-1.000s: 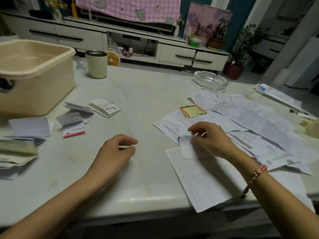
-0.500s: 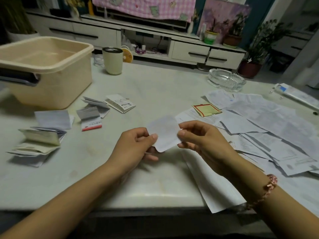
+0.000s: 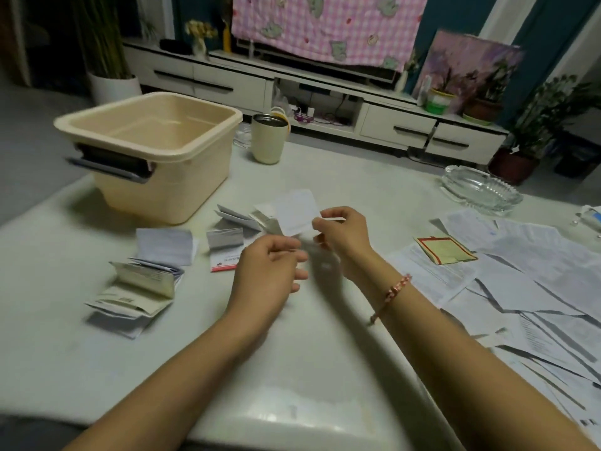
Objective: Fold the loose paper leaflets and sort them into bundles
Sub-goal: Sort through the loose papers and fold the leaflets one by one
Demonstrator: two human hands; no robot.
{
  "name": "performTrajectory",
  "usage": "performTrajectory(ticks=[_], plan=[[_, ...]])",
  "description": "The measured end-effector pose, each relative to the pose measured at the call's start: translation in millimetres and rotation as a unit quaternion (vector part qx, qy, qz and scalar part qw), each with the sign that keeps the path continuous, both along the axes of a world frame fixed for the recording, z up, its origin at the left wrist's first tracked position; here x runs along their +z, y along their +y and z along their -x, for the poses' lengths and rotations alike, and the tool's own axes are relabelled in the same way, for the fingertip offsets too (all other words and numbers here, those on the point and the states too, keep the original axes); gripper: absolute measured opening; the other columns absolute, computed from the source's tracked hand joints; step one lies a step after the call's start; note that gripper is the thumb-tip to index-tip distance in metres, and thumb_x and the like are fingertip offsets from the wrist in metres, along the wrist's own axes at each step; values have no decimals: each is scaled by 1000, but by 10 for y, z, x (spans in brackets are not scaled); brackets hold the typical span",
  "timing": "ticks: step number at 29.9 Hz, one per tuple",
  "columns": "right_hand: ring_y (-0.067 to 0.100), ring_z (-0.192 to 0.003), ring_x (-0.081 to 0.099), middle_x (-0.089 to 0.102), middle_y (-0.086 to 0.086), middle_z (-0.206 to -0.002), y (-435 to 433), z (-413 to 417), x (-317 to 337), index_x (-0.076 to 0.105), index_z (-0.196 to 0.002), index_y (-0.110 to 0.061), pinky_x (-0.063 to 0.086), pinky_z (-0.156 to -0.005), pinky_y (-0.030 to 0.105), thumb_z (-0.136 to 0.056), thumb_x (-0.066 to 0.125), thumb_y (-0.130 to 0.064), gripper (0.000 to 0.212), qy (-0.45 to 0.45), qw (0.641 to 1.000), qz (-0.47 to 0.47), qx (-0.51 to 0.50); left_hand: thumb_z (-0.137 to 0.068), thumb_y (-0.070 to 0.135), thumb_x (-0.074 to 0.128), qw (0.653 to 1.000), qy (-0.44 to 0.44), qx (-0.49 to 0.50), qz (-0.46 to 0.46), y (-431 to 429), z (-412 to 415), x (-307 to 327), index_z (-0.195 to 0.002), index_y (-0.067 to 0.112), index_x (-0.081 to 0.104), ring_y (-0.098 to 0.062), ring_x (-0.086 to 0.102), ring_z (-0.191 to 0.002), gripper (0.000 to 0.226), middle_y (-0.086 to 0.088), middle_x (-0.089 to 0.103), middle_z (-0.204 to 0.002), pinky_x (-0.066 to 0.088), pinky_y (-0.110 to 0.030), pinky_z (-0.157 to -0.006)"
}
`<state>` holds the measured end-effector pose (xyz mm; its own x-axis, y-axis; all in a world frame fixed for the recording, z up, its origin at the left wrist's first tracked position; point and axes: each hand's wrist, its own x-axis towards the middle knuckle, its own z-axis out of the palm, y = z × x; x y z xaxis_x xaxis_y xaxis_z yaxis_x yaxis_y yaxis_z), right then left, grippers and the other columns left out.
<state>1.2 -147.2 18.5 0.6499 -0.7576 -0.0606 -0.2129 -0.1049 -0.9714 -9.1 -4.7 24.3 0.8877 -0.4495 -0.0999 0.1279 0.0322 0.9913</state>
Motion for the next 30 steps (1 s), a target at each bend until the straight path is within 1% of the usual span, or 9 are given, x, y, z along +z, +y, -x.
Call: performTrajectory(ticks=[2, 5, 8, 13, 17, 19, 22, 26, 30], plan=[[18, -57, 57, 61, 11, -85, -52, -301, -68, 55, -87, -11, 44, -51, 25, -80, 60, -1, 14, 14, 1000, 24, -15, -91, 0, 43, 1000, 18, -10, -3, -27, -3, 1, -85, 19, 57, -9, 61, -62, 24, 2, 65, -83, 46, -18, -56], [28, -84, 62, 61, 8, -86, -76, -508, -243, 58, -81, -12, 47, -67, 31, -78, 57, -6, 7, 135, 975, 173, -7, -90, -2, 45, 999, 45, -25, -13, -102, -14, -23, -80, 20, 56, -9, 59, -60, 26, -1, 65, -82, 45, -21, -56], [28, -93, 57, 61, 8, -101, -10, -556, -369, 57, -96, -9, 39, -69, 30, -85, 54, -16, 13, 192, 938, 287, -20, -88, -1, 49, 998, 46, -33, -29, -149, -62, -87, -77, 23, 57, -10, 60, -59, 27, -2, 65, -78, 45, -25, -62], [25, -97, 57, 59, 10, -110, -97, -400, -250, 53, -108, -8, 42, -78, 29, -86, 60, -24, 28, 120, 968, 220, 20, -89, 2, 46, 998, 27, -30, -40, -130, -31, -103, -77, 24, 57, -12, 61, -64, 28, 2, 63, -76, 47, -26, -64], [15, -65, 56, 62, 4, -86, -267, 200, 119, 59, -92, -9, 46, -54, 21, -90, 55, -13, 6, 45, 982, 179, 39, -89, 2, 45, 998, 20, -38, -52, -124, 48, -82, -79, 22, 57, -14, 62, -68, 25, -1, 63, -81, 48, -28, -67], [13, -64, 56, 61, 3, -82, -359, 625, 260, 61, -93, -9, 47, -55, 20, -90, 57, -9, 6, 55, 981, 176, 58, -89, 1, 45, 997, 24, -52, -51, -126, 108, -82, -81, 20, 58, -11, 60, -65, 24, -2, 64, -86, 45, -24, -61], [12, -72, 59, 65, 6, -87, -512, 1254, 308, 63, -95, -11, 49, -67, 24, -85, 60, -2, 13, 106, 964, 238, 44, -90, 1, 42, 995, 22, -74, -64, -127, 198, -109, -82, 19, 60, -9, 59, -62, 27, 1, 65, -85, 43, -21, -54], [15, -103, 54, 60, 3, -116, -707, 1744, 256, 57, -115, -18, 44, -92, 28, -87, 62, -12, 30, 274, 883, 371, 89, -89, -1, 41, 993, 17, -88, -76, -137, 281, -160, -82, 16, 61, -12, 59, -64, 28, -1, 66, -84, 44, -21, -55], [14, -122, 42, 42, 0, -139, -662, 1838, 172, 40, -135, -21, 34, -99, 28, -81, 68, -36, 63, 295, 889, 327, 127, -90, -3, 41, 993, 22, -89, -79, -138, 320, -189, -82, 13, 61, -16, 59, -65, 28, -4, 65, -81, 45, -24, -58]])
